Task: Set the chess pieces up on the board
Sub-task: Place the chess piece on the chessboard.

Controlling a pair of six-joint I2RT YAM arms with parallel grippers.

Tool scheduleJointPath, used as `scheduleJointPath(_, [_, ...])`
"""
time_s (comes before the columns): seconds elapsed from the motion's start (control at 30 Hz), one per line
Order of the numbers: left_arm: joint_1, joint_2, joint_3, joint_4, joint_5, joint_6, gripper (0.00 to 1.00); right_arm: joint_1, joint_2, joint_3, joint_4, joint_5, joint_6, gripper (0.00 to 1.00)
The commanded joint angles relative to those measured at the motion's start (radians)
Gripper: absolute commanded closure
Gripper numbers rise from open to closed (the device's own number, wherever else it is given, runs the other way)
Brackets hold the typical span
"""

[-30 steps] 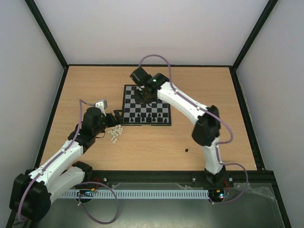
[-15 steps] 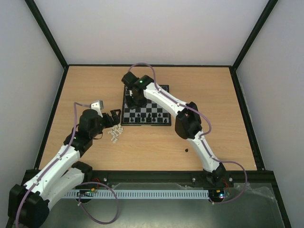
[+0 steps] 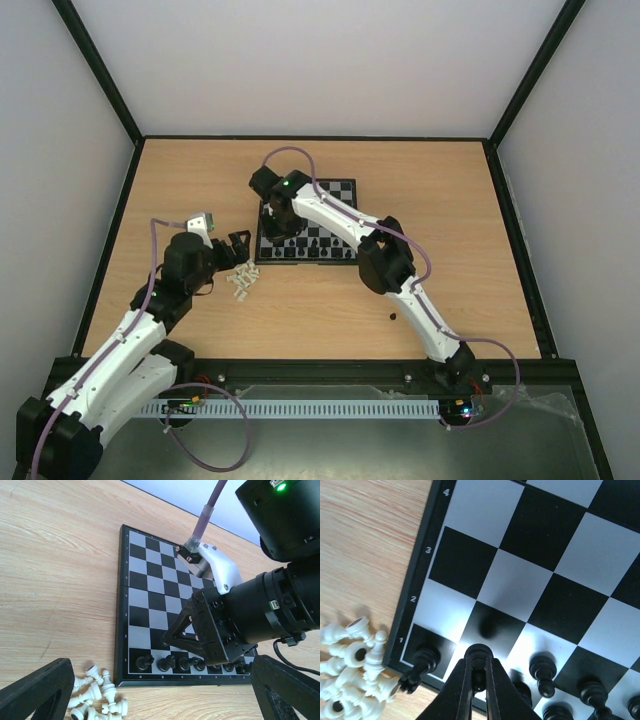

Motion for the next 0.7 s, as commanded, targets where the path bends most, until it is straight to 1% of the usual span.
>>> scheduleJointPath(0.0, [0.003, -0.011, -0.009, -0.025, -0.018, 0.002, 0.01, 0.003, 0.029, 0.013, -0.054, 0.03, -0.011, 0.99])
scheduleJointPath(0.37, [0.003, -0.014, -0.01, -0.028, -0.025, 0.001, 0.01, 0.003, 0.049, 0.017, -0.038, 0.032, -0.013, 0.98])
scheduleJointPath(0.43, [0.003, -0.012, -0.009, -0.027, -0.025, 0.001, 0.0, 0.003, 0.051, 0.016, -0.037, 0.031, -0.014, 0.86])
scheduleJointPath(0.5, [0.004, -0.011, -0.009, -0.027, -0.025, 0.001, 0.01, 0.003, 0.052, 0.016, -0.039, 0.029, -0.016, 0.84])
scheduleJointPath(0.6, [0.002, -0.011, -0.009, -0.026, -0.026, 0.0, 0.0, 0.003, 0.05, 0.018, -0.035, 0.026, -0.016, 0.76])
scheduleJointPath(0.67, [0.003, -0.01, -0.01, -0.025, -0.026, 0.001, 0.0, 0.003, 0.046, 0.022, -0.031, 0.029, -0.014, 0.73])
